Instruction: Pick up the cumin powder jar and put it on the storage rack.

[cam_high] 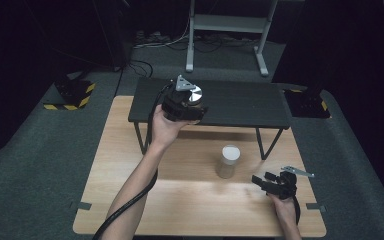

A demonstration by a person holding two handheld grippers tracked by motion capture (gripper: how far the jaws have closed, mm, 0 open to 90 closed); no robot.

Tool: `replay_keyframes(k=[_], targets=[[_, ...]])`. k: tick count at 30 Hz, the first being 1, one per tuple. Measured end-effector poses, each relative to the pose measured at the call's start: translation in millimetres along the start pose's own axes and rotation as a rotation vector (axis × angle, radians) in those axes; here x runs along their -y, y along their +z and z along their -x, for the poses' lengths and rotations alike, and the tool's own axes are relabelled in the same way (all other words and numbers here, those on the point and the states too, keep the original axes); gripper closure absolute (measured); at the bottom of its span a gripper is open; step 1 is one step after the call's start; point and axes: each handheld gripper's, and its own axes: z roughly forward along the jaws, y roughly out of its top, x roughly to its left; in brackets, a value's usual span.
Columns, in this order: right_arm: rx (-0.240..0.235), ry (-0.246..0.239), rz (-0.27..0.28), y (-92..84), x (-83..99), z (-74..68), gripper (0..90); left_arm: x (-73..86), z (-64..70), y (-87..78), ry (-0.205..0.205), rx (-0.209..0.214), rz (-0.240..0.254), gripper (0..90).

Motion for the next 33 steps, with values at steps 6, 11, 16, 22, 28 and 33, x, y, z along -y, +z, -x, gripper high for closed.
replay_keyframes(k=[6, 11, 16, 22, 28, 33], targets=[[0.0, 0.001, 0.0, -0.1, 0.1, -0.1, 15.2, -5.6, -1.3, 11.9, -0.015, -0.027, -0.024, 31.2], [-0.001, 0.001, 0.0, -0.1, 0.1, 0.0, 15.2, -11.5, -3.7, 21.7, -0.022, -0.053, -0.05, 31.2], [-0.003, 0.0, -0.001, 0.0, 0.0, 0.4, 15.2, -12.5, -5.3, 25.3, -0.024, -0.063, -0.064, 31.2], [-0.002, -0.001, 0.0, -0.1, 0.2, 0.2, 15.3, -9.7, -6.1, 29.2, -0.014, -0.074, -0.065, 31.2], [-0.002, -0.001, -0.001, -0.1, 0.0, 0.0, 15.3, -5.3, -13.0, 29.2, -0.063, -0.051, -0.052, 31.2], [0.0, -0.001, 0.0, -0.1, 0.2, -0.4, 15.3, -7.7, -18.4, 29.5, -0.053, -0.04, -0.067, 31.2]])
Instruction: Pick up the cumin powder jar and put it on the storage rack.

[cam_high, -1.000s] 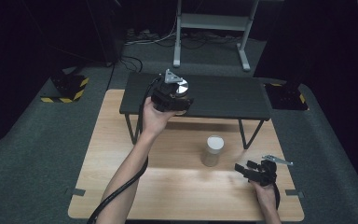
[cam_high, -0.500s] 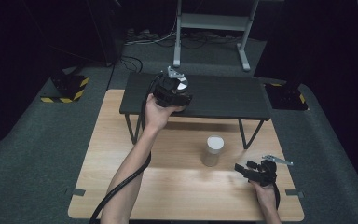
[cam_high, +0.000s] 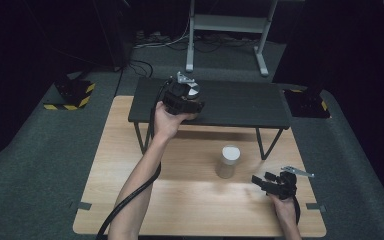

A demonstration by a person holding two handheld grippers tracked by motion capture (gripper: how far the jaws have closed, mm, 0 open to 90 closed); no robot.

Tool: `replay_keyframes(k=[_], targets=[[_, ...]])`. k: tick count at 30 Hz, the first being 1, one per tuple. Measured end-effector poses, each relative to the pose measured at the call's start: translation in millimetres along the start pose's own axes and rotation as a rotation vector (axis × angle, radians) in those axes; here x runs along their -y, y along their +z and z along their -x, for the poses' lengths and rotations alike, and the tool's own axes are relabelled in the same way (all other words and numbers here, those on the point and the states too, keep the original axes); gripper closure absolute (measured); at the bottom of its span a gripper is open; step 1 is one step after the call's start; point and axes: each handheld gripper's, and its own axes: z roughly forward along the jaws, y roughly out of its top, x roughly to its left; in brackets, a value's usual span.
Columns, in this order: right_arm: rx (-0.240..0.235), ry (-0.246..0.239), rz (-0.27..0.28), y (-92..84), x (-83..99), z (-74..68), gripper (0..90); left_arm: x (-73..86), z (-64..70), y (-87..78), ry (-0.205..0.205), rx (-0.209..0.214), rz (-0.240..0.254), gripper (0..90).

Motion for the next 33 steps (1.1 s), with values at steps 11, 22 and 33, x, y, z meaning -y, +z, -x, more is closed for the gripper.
replay_keyframes(k=[11, 22, 33], targets=[[-0.003, 0.001, 0.0, -0.1, 0.2, 0.6, 15.3, -1.8, -0.3, 0.0, -0.003, 0.001, -0.008, 31.0], [-0.007, 0.0, -0.002, -0.1, -0.1, 0.9, 15.2, 0.3, -4.9, 1.9, -0.034, 0.027, -0.013, 23.4], [-0.01, 0.0, -0.003, 0.0, -0.2, 1.4, 15.3, 7.0, -6.5, -5.4, -0.076, 0.031, 0.028, 8.9]])
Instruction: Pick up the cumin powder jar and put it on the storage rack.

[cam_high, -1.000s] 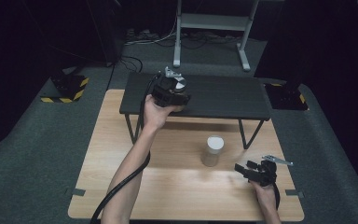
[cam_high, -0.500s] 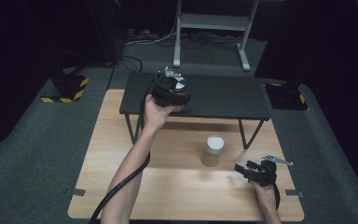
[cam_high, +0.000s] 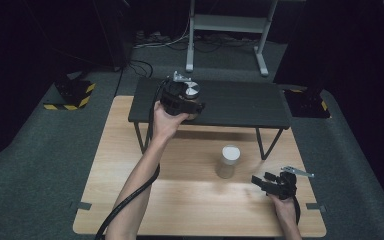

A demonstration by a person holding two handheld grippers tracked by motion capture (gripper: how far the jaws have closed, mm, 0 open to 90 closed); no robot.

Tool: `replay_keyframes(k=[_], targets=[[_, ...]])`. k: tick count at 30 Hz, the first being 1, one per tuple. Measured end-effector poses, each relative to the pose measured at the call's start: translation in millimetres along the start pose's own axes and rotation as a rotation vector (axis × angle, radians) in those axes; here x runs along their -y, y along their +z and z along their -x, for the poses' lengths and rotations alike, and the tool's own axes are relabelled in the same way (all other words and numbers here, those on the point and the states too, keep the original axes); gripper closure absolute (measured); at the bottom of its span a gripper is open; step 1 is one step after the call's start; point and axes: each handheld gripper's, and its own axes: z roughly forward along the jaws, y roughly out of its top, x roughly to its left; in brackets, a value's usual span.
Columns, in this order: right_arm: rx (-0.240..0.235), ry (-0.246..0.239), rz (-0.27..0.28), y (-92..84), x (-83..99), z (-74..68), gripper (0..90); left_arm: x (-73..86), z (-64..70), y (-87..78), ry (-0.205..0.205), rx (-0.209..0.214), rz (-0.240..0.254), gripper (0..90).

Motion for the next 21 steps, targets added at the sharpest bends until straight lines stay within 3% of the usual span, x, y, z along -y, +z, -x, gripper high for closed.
replay_keyframes(k=[2, 3, 4, 12, 21], targets=[[0.001, 0.0, 0.0, 0.1, 0.0, -0.3, 15.3, 3.5, 2.0, -1.7, -0.01, -0.009, 0.019, 7.8], [0.001, -0.001, 0.0, 0.1, 0.0, -0.3, 15.3, 0.9, -0.8, -4.5, 0.024, -0.01, 0.003, 7.3], [0.001, 0.0, 0.0, 0.0, -0.1, -0.3, 15.3, 0.7, -1.8, -6.4, 0.031, -0.01, 0.003, 6.7], [0.001, 0.0, -0.001, 0.1, -0.2, -0.2, 15.4, 6.2, -2.3, -14.6, 0.008, -0.01, 0.024, 1.5], [0.002, 0.0, 0.0, 0.1, -0.1, -0.5, 15.5, 15.1, 1.1, -24.6, 0.037, -0.024, 0.019, 0.7]])
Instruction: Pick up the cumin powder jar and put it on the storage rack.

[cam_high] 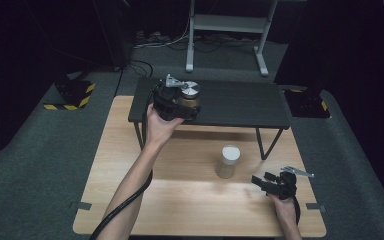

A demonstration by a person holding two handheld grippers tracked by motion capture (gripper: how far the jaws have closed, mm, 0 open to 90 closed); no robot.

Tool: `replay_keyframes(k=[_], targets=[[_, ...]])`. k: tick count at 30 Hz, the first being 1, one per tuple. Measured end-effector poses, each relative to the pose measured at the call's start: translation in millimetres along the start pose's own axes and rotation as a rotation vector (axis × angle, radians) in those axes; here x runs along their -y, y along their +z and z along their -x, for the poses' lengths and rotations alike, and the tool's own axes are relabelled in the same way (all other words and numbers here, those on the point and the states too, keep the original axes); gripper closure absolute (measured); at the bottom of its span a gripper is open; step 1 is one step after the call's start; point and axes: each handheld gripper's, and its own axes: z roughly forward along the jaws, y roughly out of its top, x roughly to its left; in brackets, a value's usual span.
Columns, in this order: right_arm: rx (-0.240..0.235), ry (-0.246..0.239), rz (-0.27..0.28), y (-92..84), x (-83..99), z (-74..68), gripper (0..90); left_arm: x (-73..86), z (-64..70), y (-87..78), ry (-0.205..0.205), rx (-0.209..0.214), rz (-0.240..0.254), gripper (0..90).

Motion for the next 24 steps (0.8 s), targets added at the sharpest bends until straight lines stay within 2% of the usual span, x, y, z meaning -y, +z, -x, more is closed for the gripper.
replay_keyframes(k=[8, 13, 22, 24], targets=[[0.0, 0.0, 0.0, -0.1, 0.0, 0.2, 15.5, 9.8, -1.2, -12.3, -0.005, 0.003, 0.018, 0.6], [0.0, 0.001, 0.001, -0.1, 0.1, 0.2, 15.6, 26.5, -2.6, -25.9, 0.001, 0.035, 0.051, 0.6], [0.005, 0.002, 0.002, -0.2, 0.4, -0.7, 15.8, 47.8, -3.2, -37.9, 0.013, 0.06, 0.046, 0.6], [0.004, 0.002, 0.003, -0.2, 0.4, -0.4, 15.7, 53.6, -0.4, -43.1, 0.029, 0.067, 0.051, 0.6]])
